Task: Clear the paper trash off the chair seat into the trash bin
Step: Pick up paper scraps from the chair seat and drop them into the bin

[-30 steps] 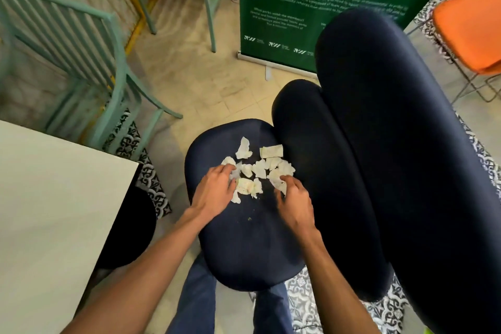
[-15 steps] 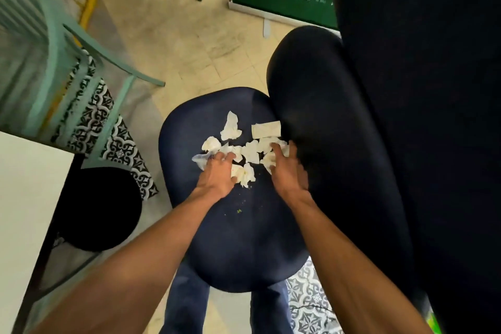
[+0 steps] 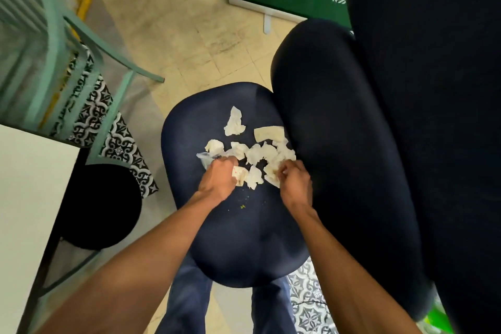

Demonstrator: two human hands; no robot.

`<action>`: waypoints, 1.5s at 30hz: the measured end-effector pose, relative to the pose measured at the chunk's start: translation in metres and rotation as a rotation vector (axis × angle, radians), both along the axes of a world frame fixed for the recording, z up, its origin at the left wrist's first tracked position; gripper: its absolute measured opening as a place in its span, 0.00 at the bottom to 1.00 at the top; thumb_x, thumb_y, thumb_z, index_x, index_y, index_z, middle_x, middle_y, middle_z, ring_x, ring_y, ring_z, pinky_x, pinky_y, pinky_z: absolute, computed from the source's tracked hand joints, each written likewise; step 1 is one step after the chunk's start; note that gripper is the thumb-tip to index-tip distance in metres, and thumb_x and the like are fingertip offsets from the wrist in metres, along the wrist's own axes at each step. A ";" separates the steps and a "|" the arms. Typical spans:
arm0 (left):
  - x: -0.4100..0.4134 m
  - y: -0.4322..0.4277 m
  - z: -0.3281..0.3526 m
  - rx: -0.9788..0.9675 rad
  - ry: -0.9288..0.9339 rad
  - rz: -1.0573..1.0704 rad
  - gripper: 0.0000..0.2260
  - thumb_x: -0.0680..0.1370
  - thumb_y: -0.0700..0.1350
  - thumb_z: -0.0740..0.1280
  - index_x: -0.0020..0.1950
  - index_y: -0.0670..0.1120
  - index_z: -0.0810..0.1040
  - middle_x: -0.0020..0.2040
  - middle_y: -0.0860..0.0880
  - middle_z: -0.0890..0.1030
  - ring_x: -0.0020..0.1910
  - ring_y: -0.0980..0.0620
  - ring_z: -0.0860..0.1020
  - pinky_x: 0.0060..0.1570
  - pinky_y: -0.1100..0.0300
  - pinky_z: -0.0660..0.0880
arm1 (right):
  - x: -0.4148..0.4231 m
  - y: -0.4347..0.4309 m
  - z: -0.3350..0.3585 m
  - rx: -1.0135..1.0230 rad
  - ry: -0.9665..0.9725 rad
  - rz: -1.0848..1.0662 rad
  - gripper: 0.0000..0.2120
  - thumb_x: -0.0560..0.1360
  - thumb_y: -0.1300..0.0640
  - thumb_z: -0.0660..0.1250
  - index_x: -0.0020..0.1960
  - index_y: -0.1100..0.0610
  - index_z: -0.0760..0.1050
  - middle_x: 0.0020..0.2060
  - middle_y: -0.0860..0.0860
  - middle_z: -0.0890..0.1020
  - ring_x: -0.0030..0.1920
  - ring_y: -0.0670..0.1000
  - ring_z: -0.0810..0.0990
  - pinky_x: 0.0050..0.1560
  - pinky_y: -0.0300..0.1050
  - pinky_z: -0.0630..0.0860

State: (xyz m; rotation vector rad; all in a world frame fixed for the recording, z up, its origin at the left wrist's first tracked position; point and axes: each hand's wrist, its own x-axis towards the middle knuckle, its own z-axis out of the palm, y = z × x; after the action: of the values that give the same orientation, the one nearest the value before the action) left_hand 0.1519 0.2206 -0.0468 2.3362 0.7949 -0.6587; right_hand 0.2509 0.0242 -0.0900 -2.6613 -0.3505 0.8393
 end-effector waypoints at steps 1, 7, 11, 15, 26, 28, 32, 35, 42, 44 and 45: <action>-0.003 0.000 0.010 -0.011 -0.008 0.024 0.19 0.75 0.35 0.72 0.65 0.46 0.79 0.59 0.43 0.81 0.56 0.43 0.80 0.54 0.50 0.80 | -0.002 -0.001 0.007 0.021 -0.002 -0.037 0.04 0.81 0.59 0.69 0.49 0.51 0.77 0.56 0.47 0.77 0.45 0.56 0.81 0.47 0.48 0.79; -0.025 0.003 0.068 -0.019 -0.116 0.073 0.19 0.76 0.37 0.72 0.65 0.49 0.79 0.61 0.47 0.82 0.55 0.44 0.82 0.56 0.51 0.81 | -0.005 0.010 0.051 0.030 -0.031 -0.078 0.06 0.81 0.58 0.71 0.57 0.55 0.78 0.61 0.54 0.77 0.49 0.60 0.84 0.49 0.50 0.80; -0.031 0.012 0.076 0.014 -0.204 0.080 0.19 0.76 0.38 0.72 0.67 0.49 0.79 0.59 0.47 0.82 0.54 0.45 0.82 0.54 0.53 0.80 | 0.010 0.038 0.048 -0.019 -0.156 0.060 0.19 0.81 0.56 0.71 0.70 0.51 0.73 0.73 0.53 0.69 0.63 0.62 0.78 0.56 0.58 0.80; -0.029 0.022 0.069 0.041 -0.284 0.109 0.18 0.76 0.39 0.72 0.66 0.49 0.79 0.58 0.47 0.82 0.54 0.45 0.81 0.53 0.52 0.80 | 0.035 0.071 0.023 -0.062 -0.217 0.222 0.24 0.83 0.56 0.66 0.76 0.44 0.66 0.81 0.56 0.60 0.70 0.65 0.71 0.62 0.64 0.78; -0.061 0.034 0.067 0.063 -0.376 0.181 0.18 0.75 0.42 0.75 0.64 0.51 0.80 0.56 0.49 0.82 0.52 0.48 0.81 0.53 0.51 0.80 | 0.021 0.071 -0.017 -0.059 -0.121 0.109 0.17 0.82 0.65 0.61 0.67 0.53 0.77 0.67 0.59 0.72 0.66 0.65 0.73 0.65 0.59 0.78; -0.069 0.037 0.080 0.056 -0.394 0.184 0.18 0.74 0.42 0.75 0.63 0.51 0.80 0.55 0.50 0.82 0.51 0.49 0.81 0.52 0.51 0.80 | 0.013 0.069 0.008 0.034 -0.154 0.020 0.15 0.81 0.66 0.64 0.64 0.52 0.77 0.65 0.59 0.73 0.62 0.65 0.77 0.62 0.56 0.80; -0.081 0.040 0.124 0.054 -0.424 0.204 0.17 0.74 0.43 0.75 0.62 0.52 0.80 0.56 0.52 0.83 0.52 0.51 0.81 0.52 0.56 0.78 | -0.014 0.064 0.080 0.224 -0.199 -0.091 0.11 0.81 0.61 0.67 0.59 0.47 0.76 0.60 0.55 0.76 0.54 0.61 0.80 0.54 0.55 0.81; -0.094 0.036 0.166 0.065 -0.481 0.230 0.16 0.74 0.43 0.75 0.61 0.52 0.81 0.55 0.54 0.83 0.52 0.53 0.80 0.51 0.61 0.75 | -0.046 0.061 0.148 0.357 -0.252 -0.123 0.08 0.81 0.56 0.68 0.58 0.45 0.74 0.56 0.50 0.76 0.50 0.55 0.80 0.49 0.51 0.79; -0.157 0.008 0.275 0.076 -0.624 0.422 0.16 0.74 0.44 0.77 0.60 0.55 0.81 0.50 0.56 0.85 0.46 0.56 0.82 0.47 0.52 0.82 | -0.127 0.048 0.279 0.638 -0.236 -0.094 0.11 0.81 0.56 0.69 0.61 0.45 0.76 0.53 0.46 0.79 0.53 0.48 0.78 0.55 0.47 0.75; -0.182 -0.005 0.297 0.108 -0.672 0.488 0.16 0.74 0.45 0.77 0.60 0.55 0.81 0.49 0.56 0.86 0.45 0.56 0.83 0.47 0.52 0.82 | -0.147 0.042 0.308 0.704 -0.218 -0.057 0.10 0.81 0.55 0.69 0.60 0.44 0.76 0.53 0.43 0.80 0.55 0.45 0.78 0.56 0.45 0.75; -0.196 -0.013 0.306 0.128 -0.692 0.525 0.15 0.74 0.46 0.77 0.60 0.55 0.81 0.48 0.56 0.86 0.45 0.55 0.83 0.48 0.51 0.81 | -0.158 0.038 0.323 0.733 -0.212 -0.025 0.09 0.81 0.55 0.68 0.60 0.44 0.76 0.53 0.42 0.80 0.55 0.44 0.77 0.56 0.43 0.74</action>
State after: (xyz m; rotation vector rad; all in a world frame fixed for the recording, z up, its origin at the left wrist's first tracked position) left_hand -0.0446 0.2074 0.2596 2.0969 1.0529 0.4155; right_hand 0.0928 0.0617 0.2329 -2.0518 -0.5496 0.3192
